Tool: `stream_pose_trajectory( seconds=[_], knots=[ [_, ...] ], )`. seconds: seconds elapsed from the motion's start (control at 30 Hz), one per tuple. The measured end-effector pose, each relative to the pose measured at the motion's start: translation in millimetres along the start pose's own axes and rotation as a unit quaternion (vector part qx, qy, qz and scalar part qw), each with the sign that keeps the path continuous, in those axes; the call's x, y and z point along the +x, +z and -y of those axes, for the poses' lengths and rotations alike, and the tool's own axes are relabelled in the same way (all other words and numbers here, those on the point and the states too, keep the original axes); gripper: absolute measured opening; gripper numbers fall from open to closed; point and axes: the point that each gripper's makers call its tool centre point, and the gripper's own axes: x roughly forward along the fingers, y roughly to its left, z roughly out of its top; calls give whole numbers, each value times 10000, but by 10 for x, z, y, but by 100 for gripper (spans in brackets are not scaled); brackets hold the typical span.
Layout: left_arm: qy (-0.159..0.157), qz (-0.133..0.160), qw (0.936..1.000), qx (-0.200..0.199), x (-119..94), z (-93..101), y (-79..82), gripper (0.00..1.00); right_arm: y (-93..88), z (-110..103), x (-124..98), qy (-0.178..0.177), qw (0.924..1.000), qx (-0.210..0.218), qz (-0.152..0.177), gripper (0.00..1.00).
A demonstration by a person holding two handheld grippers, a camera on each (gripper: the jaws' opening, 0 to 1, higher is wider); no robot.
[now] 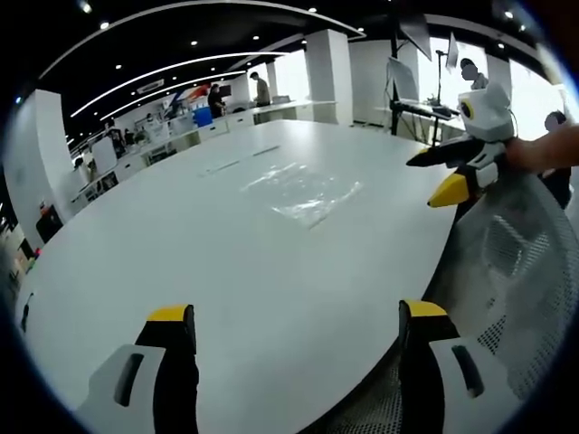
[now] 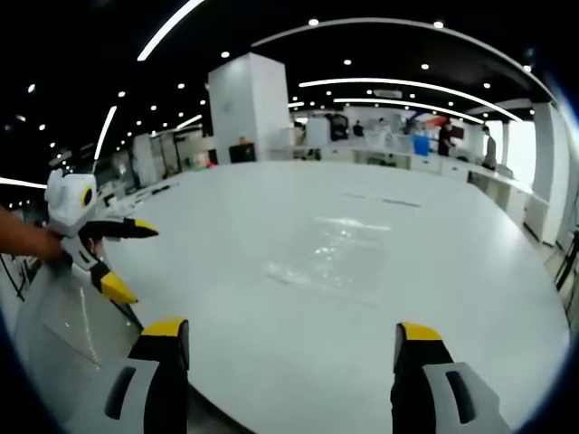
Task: Open the resealable bag by pulling the two sides of the seal apart until the entire bag opening is separated and visibly accessible.
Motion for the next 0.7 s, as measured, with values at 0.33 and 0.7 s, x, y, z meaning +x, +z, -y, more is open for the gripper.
stream_pose_trajectory(
  seconds=[0.33, 0.7],
  knots=[
    [-16, -34, 10000, 13, 4, 4, -14, 92, 1, 6, -2, -17, 10000, 7, 5, 93],
    [-31, -63, 10000, 23, 11, 11, -26, 91, 5, 20, -2, -36, 10000, 18, 18, 92]
  ],
)
